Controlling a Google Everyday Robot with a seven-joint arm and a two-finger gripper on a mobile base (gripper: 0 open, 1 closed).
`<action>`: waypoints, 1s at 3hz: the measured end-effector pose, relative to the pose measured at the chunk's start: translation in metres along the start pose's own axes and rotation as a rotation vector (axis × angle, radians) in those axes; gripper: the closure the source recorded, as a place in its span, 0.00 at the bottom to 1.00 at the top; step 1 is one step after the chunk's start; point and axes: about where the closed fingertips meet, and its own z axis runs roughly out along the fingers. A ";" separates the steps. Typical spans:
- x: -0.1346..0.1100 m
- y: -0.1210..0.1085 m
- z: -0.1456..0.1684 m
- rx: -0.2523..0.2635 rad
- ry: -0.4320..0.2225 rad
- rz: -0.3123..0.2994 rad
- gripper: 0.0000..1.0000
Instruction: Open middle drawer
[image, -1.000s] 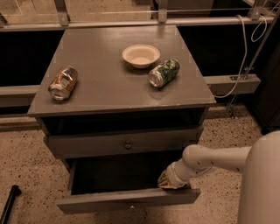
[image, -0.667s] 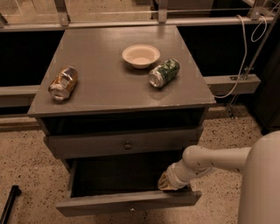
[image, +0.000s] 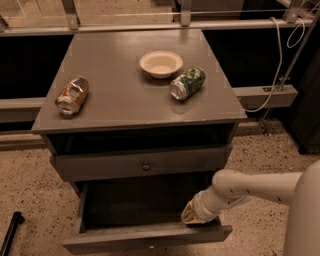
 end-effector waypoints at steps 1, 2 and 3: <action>-0.017 0.005 -0.018 0.077 -0.096 0.014 0.93; -0.021 -0.013 -0.028 0.168 -0.133 0.023 0.92; -0.011 -0.028 -0.012 0.156 -0.122 0.039 0.92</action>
Offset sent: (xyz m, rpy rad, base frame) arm 0.0206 0.0057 0.0577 0.2119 -0.1869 -0.1334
